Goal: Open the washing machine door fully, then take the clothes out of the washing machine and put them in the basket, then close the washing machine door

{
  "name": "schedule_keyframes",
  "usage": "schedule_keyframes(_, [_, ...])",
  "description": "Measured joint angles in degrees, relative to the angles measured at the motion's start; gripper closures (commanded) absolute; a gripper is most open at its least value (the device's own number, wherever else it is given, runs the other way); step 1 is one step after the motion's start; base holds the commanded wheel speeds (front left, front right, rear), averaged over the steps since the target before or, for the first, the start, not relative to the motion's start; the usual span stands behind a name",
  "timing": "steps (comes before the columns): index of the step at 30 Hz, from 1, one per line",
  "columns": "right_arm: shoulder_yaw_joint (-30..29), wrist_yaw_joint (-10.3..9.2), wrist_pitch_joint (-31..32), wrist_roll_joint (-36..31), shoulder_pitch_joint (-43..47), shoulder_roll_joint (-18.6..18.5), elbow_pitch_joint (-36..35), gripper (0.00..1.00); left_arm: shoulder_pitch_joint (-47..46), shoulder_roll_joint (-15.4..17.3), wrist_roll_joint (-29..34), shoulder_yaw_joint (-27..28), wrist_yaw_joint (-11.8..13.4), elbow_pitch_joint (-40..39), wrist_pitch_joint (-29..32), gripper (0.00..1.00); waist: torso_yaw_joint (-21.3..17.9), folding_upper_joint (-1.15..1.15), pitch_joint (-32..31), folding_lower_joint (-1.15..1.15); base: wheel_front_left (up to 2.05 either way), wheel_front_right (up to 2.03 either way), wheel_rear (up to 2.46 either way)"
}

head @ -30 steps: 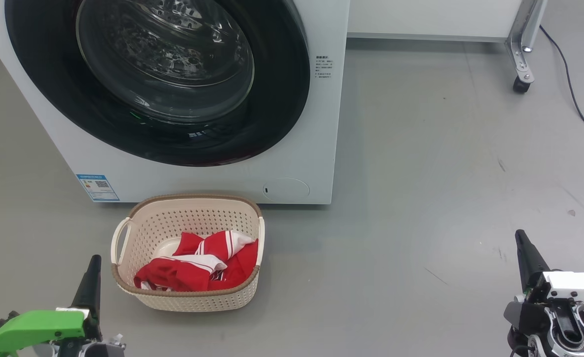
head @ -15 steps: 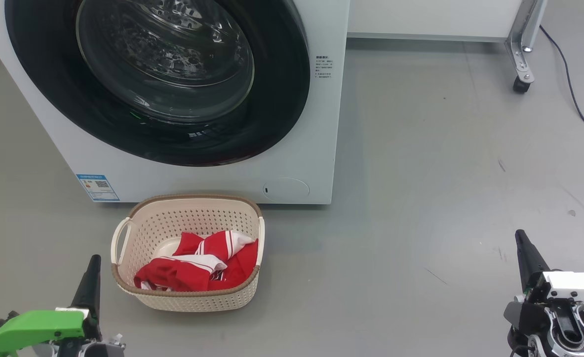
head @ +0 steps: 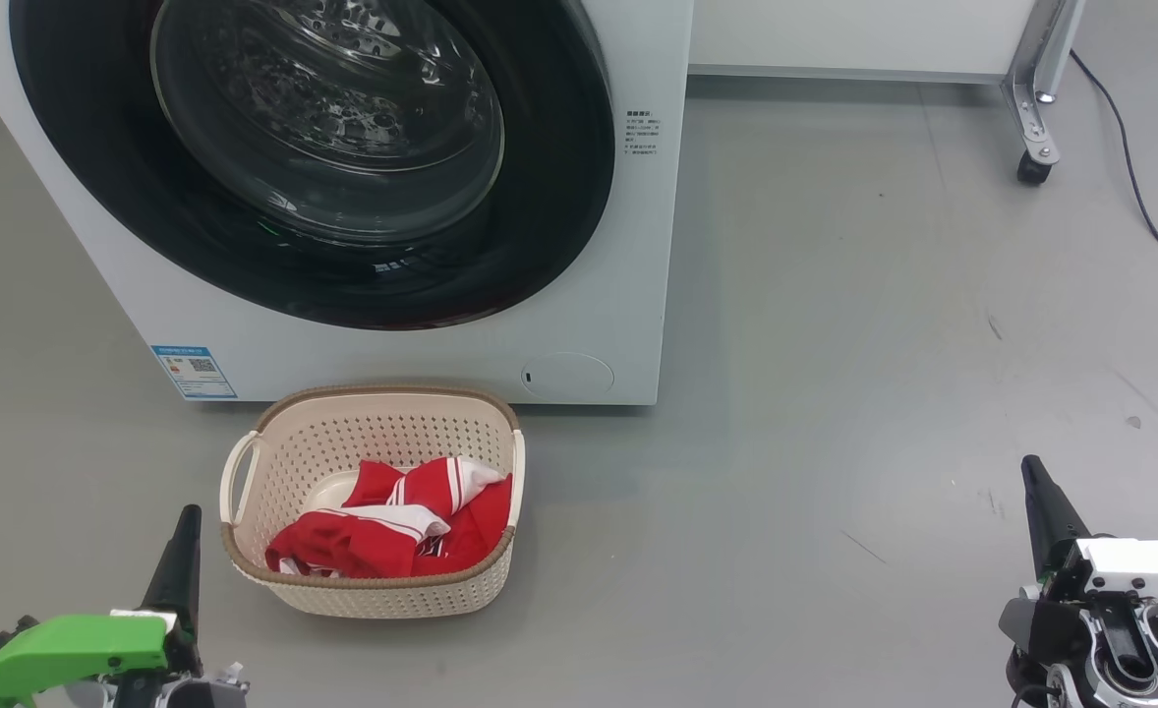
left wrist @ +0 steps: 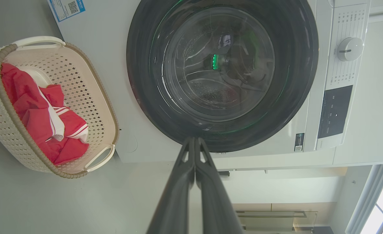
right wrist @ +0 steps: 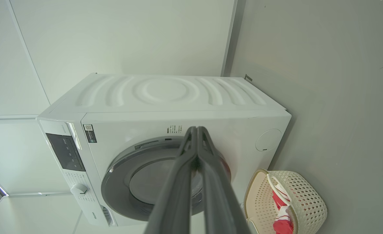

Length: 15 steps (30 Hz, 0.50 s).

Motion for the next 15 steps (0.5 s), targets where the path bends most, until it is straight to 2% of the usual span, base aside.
schedule_keyframes(15, [0.00,0.00,0.00,0.00,0.00,0.00,0.00,1.00,0.00,0.00,0.00,0.07,0.00,-0.03,0.01,1.00,0.00,0.00,0.00,0.00,0.00,0.00,0.00])
